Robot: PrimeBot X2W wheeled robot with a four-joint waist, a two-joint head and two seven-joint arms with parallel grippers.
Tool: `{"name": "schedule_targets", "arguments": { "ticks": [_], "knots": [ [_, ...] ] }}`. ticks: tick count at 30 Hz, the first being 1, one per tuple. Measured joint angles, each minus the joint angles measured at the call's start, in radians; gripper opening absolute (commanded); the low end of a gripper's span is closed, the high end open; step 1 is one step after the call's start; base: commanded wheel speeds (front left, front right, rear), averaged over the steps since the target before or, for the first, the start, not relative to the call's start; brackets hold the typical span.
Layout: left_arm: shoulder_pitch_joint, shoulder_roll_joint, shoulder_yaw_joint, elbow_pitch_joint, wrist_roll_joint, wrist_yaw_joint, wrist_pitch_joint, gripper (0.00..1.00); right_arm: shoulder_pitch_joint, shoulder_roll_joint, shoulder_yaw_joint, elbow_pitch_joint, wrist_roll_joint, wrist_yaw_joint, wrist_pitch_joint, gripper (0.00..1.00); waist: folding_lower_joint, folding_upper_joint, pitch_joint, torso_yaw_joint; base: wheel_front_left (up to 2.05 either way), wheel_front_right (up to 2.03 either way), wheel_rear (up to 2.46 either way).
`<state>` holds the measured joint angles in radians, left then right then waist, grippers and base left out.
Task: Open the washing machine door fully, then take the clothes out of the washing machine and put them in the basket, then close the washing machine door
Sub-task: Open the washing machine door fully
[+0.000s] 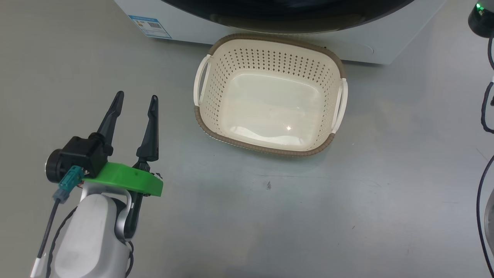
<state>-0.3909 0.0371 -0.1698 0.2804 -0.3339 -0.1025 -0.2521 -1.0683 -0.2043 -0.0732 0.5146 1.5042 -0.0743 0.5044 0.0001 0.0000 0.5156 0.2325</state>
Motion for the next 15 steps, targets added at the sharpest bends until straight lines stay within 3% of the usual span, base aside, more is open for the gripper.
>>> {"name": "schedule_targets", "arguments": {
  "ticks": [15],
  "knots": [
    [-0.009,-0.005,0.005,0.006,0.004,-0.008,0.0,1.0,-0.05,-0.028,0.018,0.056,0.006,-0.009,0.086,0.0,0.0,0.0,0.012,0.01,0.0,0.0,0.0]
  ]
}}
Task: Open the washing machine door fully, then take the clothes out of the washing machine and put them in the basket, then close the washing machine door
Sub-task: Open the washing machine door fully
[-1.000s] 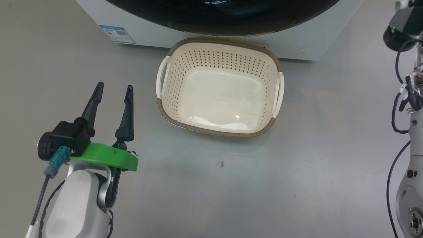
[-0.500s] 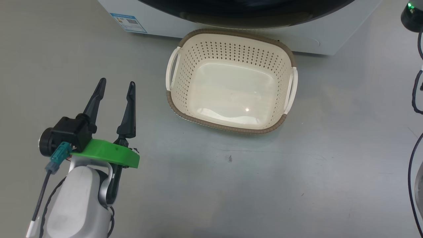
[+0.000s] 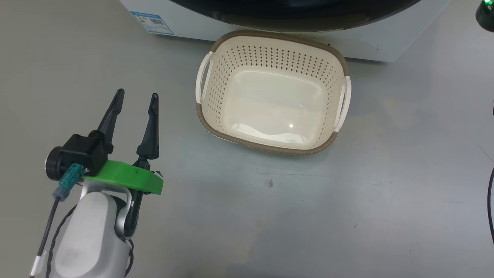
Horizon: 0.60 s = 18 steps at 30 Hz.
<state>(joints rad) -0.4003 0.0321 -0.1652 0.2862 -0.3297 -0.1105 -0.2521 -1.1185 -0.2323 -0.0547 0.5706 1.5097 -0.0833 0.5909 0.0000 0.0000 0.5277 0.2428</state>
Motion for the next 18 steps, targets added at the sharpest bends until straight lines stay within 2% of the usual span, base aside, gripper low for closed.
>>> {"name": "schedule_targets", "arguments": {
  "ticks": [10,18],
  "knots": [
    [-0.001,-0.003,0.008,0.006,0.009,-0.001,0.0,1.0,0.0,-0.01,-0.006,0.012,0.049,0.004,0.078,0.0,0.0,0.0,0.0,-0.008,0.0,0.0,0.0],
    [-0.003,-0.004,0.015,0.017,0.015,-0.002,0.0,1.0,0.014,-0.005,-0.004,0.013,0.076,0.024,0.124,0.0,0.0,0.0,-0.004,-0.019,0.0,0.0,0.0]
  ]
}}
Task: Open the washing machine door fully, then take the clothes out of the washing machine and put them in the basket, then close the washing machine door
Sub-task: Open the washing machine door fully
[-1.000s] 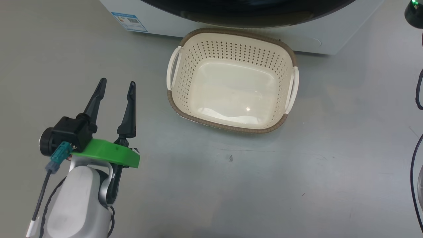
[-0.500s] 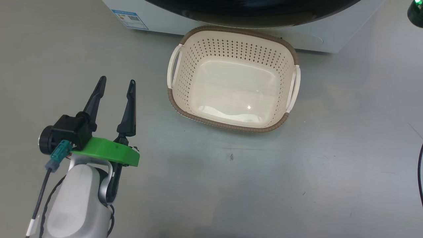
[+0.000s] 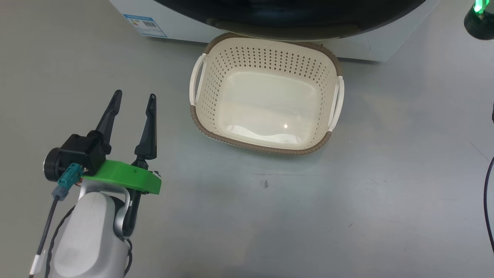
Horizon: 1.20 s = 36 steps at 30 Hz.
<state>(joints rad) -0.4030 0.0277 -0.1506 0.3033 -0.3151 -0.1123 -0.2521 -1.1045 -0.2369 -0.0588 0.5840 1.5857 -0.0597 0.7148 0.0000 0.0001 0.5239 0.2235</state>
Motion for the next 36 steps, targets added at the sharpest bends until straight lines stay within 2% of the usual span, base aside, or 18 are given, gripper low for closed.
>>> {"name": "schedule_targets", "arguments": {
  "ticks": [10,21,36],
  "knots": [
    [-0.002,-0.001,0.01,0.013,0.01,-0.007,0.0,1.0,0.074,0.026,0.009,0.005,0.027,0.043,0.052,0.0,0.0,0.0,-0.025,-0.018,0.0,0.0,0.0],
    [0.001,-0.002,0.021,0.033,0.023,-0.007,0.0,1.0,0.2,0.074,0.014,0.006,0.069,0.109,0.108,0.0,0.0,0.0,-0.08,-0.026,0.0,0.0,0.0],
    [0.05,-0.002,0.019,0.066,0.031,-0.007,0.0,1.0,0.369,0.121,0.051,-0.016,0.081,0.155,0.153,0.0,-0.0001,0.0,-0.184,-0.021,0.0,0.0,0.0]
  ]
}}
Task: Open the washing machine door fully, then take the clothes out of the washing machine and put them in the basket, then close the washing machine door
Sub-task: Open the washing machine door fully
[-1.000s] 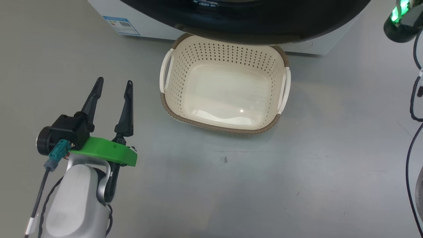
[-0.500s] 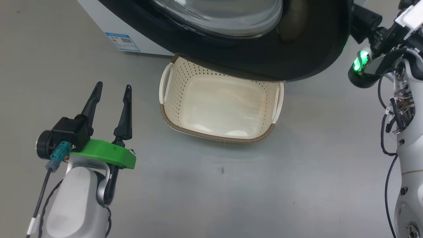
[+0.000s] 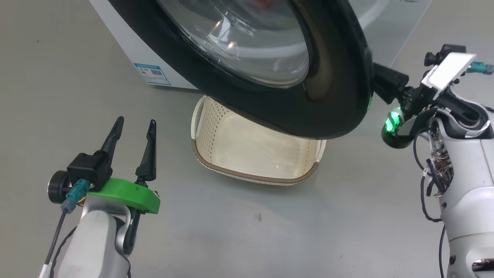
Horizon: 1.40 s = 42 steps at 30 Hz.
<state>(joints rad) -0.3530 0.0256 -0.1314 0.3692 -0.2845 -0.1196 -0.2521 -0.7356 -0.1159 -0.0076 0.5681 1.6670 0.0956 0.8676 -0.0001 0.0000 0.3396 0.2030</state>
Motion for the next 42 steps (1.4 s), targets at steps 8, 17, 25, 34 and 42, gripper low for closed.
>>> {"name": "schedule_targets", "arguments": {
  "ticks": [8,17,25,34,42],
  "knots": [
    [0.04,0.0,-0.007,0.022,0.0,0.0,0.0,1.0,0.094,0.034,0.06,-0.008,-0.008,0.012,0.021,0.0,0.0,0.0,-0.06,0.007,0.0,0.0,0.0],
    [0.081,0.001,-0.034,0.042,0.004,0.0,0.0,1.0,0.197,0.05,0.099,-0.026,0.007,0.017,0.031,0.0,0.0,0.0,-0.136,0.023,0.0,0.0,0.0],
    [0.103,0.001,-0.044,0.044,0.004,0.0,0.0,1.0,0.258,0.052,0.142,-0.065,0.032,0.017,0.031,0.0,0.0,0.0,-0.177,0.059,0.0,0.0,0.0],
    [0.111,0.002,-0.044,0.042,0.004,0.005,0.0,1.0,0.299,0.051,0.216,-0.114,0.088,0.018,0.033,0.0,0.0,0.0,-0.202,0.091,0.0,0.0,0.0],
    [0.128,0.002,-0.039,0.038,0.004,0.015,0.0,1.0,0.317,0.053,0.321,-0.153,0.166,0.018,0.016,0.0,0.0,0.0,-0.212,0.104,0.0,0.0,0.0]
  ]
}}
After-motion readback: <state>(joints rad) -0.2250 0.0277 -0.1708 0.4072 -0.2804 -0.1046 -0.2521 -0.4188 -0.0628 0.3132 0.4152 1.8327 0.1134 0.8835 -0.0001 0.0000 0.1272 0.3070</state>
